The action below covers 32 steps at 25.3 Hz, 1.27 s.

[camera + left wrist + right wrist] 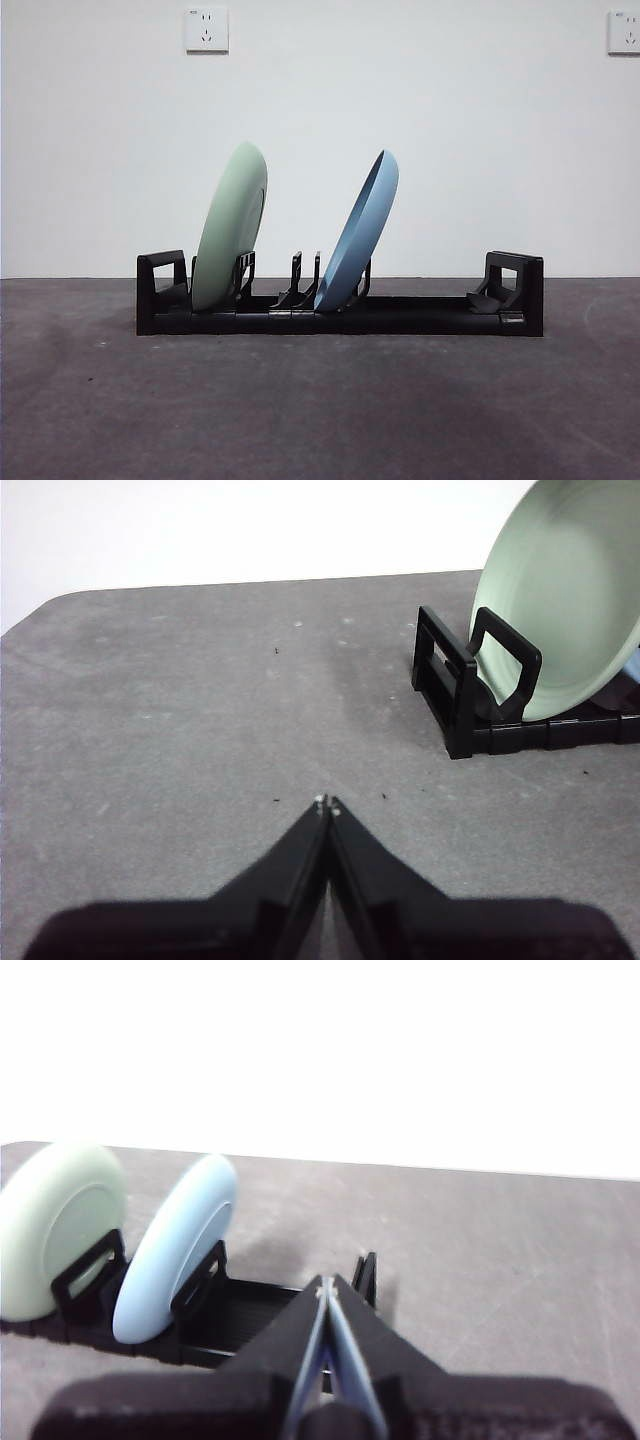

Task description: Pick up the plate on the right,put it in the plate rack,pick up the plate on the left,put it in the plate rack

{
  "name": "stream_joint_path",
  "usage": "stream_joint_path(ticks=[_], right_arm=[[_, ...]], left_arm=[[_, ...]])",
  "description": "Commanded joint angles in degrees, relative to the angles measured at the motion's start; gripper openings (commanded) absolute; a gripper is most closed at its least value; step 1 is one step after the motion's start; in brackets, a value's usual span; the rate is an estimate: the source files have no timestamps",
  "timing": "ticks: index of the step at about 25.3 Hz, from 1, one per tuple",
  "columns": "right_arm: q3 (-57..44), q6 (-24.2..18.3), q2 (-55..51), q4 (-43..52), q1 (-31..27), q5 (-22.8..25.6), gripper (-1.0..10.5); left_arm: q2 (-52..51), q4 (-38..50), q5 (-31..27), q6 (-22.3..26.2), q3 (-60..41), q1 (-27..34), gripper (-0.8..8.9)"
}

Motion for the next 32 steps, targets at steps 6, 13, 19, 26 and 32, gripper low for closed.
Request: stream_joint_path(ticks=[6,13,19,26,32], right_arm=[[-19.9,1.4,-11.1,7.4,-5.9,-1.9,0.0],[-27.2,7.1,-18.2,7.3,-5.9,-0.5,0.0],[-28.4,8.2,-18.5,4.8,-5.6,-0.7,0.0],[-28.4,9.5,-18.4,4.9,-4.9,-0.5,0.0],[-28.4,9.5,-18.4,4.9,-5.0,-0.6,0.0]], left_arm=[[-0.2,-0.1,0.0,-0.3,-0.8,0.2,-0.03],[-0.2,-0.1,0.0,-0.3,-0.8,0.2,-0.03],[-0.2,0.0,0.0,-0.3,-0.8,0.2,-0.03],[-0.2,0.0,0.0,-0.3,-0.8,0.2,-0.03],[-0.2,0.0,0.0,-0.3,-0.8,0.2,-0.03]])
